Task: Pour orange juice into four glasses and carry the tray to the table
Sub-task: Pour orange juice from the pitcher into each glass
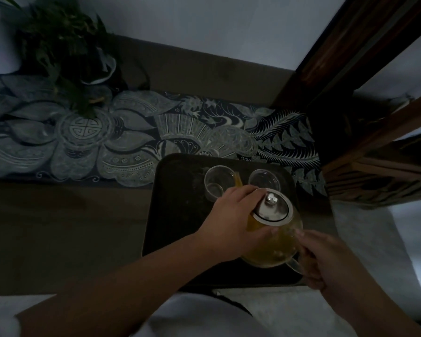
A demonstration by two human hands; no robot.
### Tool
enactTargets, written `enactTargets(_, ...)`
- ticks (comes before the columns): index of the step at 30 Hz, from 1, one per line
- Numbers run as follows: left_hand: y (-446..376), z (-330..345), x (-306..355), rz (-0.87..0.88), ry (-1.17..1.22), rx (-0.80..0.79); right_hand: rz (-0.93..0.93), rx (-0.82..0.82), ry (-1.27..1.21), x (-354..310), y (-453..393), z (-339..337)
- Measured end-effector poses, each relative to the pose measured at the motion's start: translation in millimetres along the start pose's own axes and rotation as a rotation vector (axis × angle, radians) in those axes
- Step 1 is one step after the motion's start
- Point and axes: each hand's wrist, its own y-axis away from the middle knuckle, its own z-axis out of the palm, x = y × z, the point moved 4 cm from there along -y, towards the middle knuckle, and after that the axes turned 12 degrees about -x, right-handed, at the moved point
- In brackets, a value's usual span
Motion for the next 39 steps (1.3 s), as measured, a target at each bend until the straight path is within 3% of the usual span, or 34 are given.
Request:
enactTargets(16,-3.5,10.8,2.8,-0.066,0.155,0.063,0.059,-0.061,0.152,-25.8,2.3,-6.5)
enactTargets(39,-7.1,21.0,10.8,-0.072,0.167,0.073,0.089,-0.097,0.265,-34.9,9.0,-21.6)
